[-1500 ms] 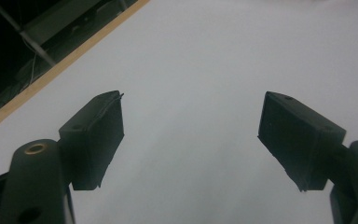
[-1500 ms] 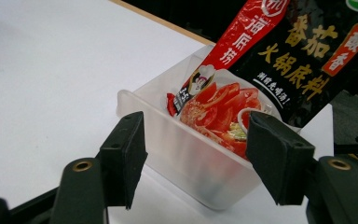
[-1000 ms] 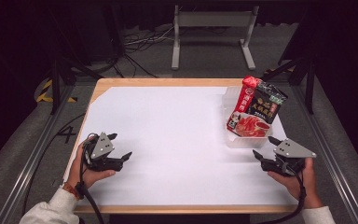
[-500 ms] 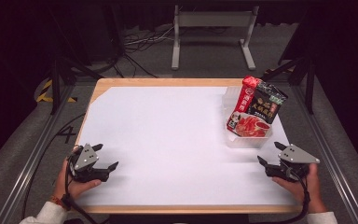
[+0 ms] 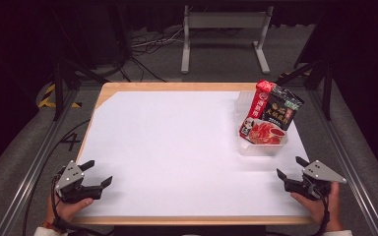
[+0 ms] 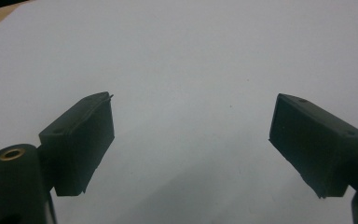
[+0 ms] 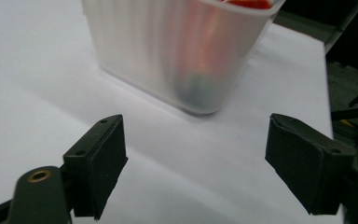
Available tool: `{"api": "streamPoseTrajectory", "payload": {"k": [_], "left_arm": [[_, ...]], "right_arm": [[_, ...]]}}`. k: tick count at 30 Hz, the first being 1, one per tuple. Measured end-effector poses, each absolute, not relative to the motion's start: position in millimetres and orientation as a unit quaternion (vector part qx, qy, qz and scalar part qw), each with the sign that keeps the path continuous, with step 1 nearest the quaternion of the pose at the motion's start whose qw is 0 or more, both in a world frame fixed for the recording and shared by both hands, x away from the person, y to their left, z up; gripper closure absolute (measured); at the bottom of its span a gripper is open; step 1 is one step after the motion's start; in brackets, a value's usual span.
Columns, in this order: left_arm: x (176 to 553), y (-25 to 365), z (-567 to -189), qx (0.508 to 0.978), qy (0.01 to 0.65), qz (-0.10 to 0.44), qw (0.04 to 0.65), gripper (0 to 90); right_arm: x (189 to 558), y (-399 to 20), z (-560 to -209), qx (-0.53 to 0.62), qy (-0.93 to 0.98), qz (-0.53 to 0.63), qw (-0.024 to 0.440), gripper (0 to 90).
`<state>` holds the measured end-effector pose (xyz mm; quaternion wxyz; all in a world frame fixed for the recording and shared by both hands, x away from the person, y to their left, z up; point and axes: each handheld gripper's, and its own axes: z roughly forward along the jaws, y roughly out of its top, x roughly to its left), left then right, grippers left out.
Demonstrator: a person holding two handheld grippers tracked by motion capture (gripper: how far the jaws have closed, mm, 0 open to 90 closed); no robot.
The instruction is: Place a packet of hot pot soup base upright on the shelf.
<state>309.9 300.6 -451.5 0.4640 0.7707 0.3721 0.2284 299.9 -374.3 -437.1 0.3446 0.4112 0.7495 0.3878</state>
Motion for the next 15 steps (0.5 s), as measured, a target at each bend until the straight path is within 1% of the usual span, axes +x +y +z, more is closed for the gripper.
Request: {"api": "streamPoseTrajectory", "payload": {"k": [5, 12, 15], "left_arm": [[309.1, 305.0, -452.5, 0.76, 0.381, 0.224, 0.477, 14.5], [308.3, 302.6, -452.9, 0.764, 0.373, 0.228, 0.475, 14.5], [307.5, 303.5, -452.6, 0.762, 0.373, 0.231, 0.475, 14.6]], "right_arm": [[298.8, -368.1, -440.3, 0.399, 0.762, 0.377, 0.345, 20.4], [299.6, -368.1, -441.5, 0.402, 0.759, 0.383, 0.34, 20.1], [297.5, -368.5, -439.0, 0.403, 0.753, 0.389, 0.346, 19.9]]}}
